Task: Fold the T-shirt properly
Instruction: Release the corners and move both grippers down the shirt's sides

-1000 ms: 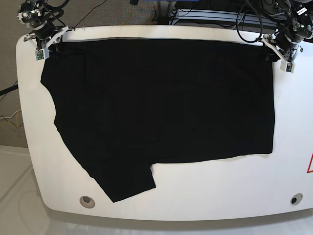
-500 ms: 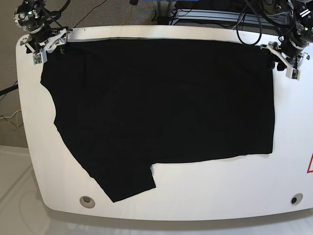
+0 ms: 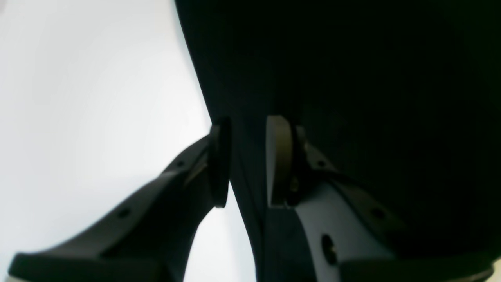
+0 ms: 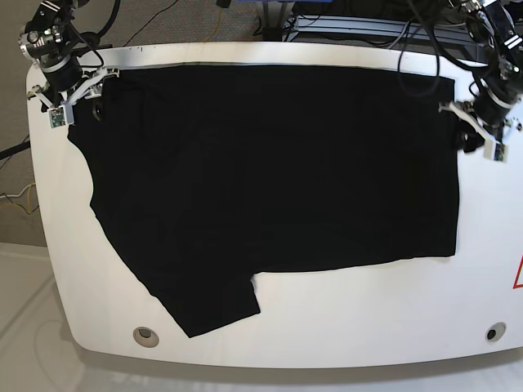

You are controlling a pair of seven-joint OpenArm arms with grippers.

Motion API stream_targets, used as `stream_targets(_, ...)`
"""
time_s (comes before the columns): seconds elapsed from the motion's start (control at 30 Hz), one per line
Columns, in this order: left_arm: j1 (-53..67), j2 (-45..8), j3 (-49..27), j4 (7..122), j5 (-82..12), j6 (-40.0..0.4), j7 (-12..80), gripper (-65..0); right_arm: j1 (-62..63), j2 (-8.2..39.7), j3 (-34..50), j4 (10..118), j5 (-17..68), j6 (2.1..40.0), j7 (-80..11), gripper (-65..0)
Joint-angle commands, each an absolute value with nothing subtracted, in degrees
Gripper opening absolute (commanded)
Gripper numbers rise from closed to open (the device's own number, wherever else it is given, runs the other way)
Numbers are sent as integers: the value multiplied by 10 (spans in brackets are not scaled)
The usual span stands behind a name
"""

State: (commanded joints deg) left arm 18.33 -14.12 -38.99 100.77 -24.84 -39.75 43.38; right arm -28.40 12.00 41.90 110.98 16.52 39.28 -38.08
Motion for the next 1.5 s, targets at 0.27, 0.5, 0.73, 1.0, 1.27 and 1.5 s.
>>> stream_targets(0.27, 174, -155, -404, 1022, -250, -400, 437, -314, -299, 119, 430, 1117, 169, 386, -376, -322)
stream_targets(0.5, 125, -174, -397, 1016, -250, -400, 422, -305, -263, 119, 430, 1114, 174, 388, -377, -312)
stream_targets(0.73, 77, -174, -389, 983, -249, -399, 418, -327, -193, 121, 420, 1107, 170, 390, -385, -307)
stream_targets(1.0, 38, -175, -357, 929, -250, -395, 406, -375, -31, 138, 368, 981, 167, 384, -411, -303)
stream_targets(1.27, 19, -189, -335, 918, -231, -389, 395, -355, 66, 144, 334, 851, 163, 386, -406, -305)
stream_targets(1.5, -11, -200, -304, 899, -194, -383, 367, -347, 114, 146, 304, 760, 153, 383, -393, -303)
